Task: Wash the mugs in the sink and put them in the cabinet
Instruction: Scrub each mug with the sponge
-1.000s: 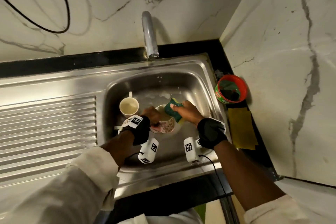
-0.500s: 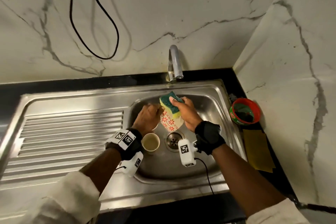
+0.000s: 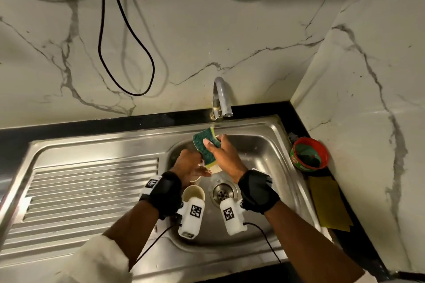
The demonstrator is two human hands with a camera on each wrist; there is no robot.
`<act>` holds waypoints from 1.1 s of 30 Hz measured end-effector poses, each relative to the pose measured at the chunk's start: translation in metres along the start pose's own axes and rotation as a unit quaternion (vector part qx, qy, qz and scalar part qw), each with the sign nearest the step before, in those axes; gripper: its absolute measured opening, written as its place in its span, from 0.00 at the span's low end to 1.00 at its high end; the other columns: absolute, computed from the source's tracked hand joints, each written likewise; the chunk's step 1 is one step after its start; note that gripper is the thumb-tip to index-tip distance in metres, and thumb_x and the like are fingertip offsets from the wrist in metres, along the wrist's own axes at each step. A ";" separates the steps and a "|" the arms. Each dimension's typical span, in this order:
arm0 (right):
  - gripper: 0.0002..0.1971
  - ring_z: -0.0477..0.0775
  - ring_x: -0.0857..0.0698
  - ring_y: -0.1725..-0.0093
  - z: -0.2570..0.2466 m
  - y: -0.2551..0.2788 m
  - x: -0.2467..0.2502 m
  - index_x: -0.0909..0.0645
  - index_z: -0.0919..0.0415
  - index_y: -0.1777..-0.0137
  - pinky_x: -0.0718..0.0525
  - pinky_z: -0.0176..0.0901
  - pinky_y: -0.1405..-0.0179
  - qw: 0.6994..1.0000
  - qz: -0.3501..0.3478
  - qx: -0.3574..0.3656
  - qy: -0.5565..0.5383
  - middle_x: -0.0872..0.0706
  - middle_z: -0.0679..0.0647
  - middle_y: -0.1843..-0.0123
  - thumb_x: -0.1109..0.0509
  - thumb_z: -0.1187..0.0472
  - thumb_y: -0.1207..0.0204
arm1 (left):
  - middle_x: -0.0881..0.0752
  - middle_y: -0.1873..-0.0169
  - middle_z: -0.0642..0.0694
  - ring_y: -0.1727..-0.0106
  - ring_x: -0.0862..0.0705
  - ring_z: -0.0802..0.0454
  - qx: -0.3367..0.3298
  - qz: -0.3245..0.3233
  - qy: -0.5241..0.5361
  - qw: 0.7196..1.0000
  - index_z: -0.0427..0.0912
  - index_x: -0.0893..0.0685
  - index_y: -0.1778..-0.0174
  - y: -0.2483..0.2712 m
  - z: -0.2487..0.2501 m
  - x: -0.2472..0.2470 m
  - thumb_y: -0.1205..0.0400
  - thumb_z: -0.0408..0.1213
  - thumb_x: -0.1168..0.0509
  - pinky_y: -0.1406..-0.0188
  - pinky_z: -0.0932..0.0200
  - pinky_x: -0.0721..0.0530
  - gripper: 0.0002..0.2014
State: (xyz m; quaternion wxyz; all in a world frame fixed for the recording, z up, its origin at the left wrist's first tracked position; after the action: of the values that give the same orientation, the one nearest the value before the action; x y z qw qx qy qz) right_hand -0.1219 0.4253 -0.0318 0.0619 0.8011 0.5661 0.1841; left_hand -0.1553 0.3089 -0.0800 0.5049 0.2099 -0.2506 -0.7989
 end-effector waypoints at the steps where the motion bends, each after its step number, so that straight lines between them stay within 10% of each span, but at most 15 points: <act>1: 0.22 0.53 0.12 0.45 -0.002 0.001 -0.001 0.27 0.58 0.41 0.15 0.61 0.40 1.000 -0.013 0.009 0.018 0.13 0.54 0.44 0.33 0.40 0.23 | 0.14 0.42 0.26 0.54 0.11 0.34 0.021 -0.039 0.051 0.998 0.31 0.17 0.39 0.004 -0.001 -0.007 0.12 0.31 0.41 0.63 0.43 0.08 0.11; 6: 0.27 0.56 0.13 0.42 -0.017 0.001 -0.005 0.29 0.57 0.36 0.14 0.60 0.42 0.985 -0.066 0.059 0.151 0.14 0.55 0.39 0.35 0.37 0.25 | 0.17 0.52 0.33 0.49 0.14 0.38 0.089 -0.129 0.173 0.972 0.33 0.12 0.49 0.005 -0.007 -0.019 0.14 0.33 0.41 0.55 0.33 0.10 0.13; 14: 0.22 0.52 0.20 0.32 -0.022 0.016 -0.005 0.27 0.57 0.25 0.23 0.44 0.31 0.981 -0.101 0.073 0.147 0.18 0.55 0.32 0.34 0.52 0.16 | 0.14 0.43 0.33 0.39 0.16 0.33 0.100 -0.082 0.128 0.983 0.40 0.15 0.42 -0.008 -0.007 -0.027 0.11 0.41 0.42 0.34 0.28 0.21 0.13; 27: 0.28 0.50 0.14 0.39 0.006 0.016 -0.006 0.22 0.53 0.31 0.17 0.53 0.34 0.982 -0.162 -0.031 0.092 0.13 0.51 0.38 0.27 0.42 0.28 | 0.12 0.45 0.32 0.47 0.12 0.34 0.087 -0.089 0.031 0.992 0.37 0.17 0.38 -0.002 -0.013 -0.023 0.11 0.31 0.43 0.57 0.37 0.10 0.11; 33: 0.22 0.49 0.12 0.43 -0.009 0.003 0.040 0.18 0.55 0.36 0.13 0.52 0.40 0.984 -0.111 0.007 0.136 0.10 0.51 0.41 0.21 0.54 0.29 | 0.10 0.57 0.34 0.60 0.10 0.40 0.032 0.005 -0.015 0.999 0.33 0.15 0.51 0.002 -0.002 -0.009 0.15 0.39 0.37 0.66 0.48 0.11 0.12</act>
State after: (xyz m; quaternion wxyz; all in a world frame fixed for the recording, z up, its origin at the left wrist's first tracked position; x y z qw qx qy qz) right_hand -0.1108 0.4607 -0.0135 -0.0011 0.7008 0.6562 0.2798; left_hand -0.1488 0.3163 -0.0790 0.4976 0.2124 -0.2847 -0.7913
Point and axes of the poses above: each hand's wrist, its own y-axis away from the middle knuckle, its own x-axis out of the back of the hand, z = x × y, the point moved 10 cm from there along -y, towards the middle knuckle
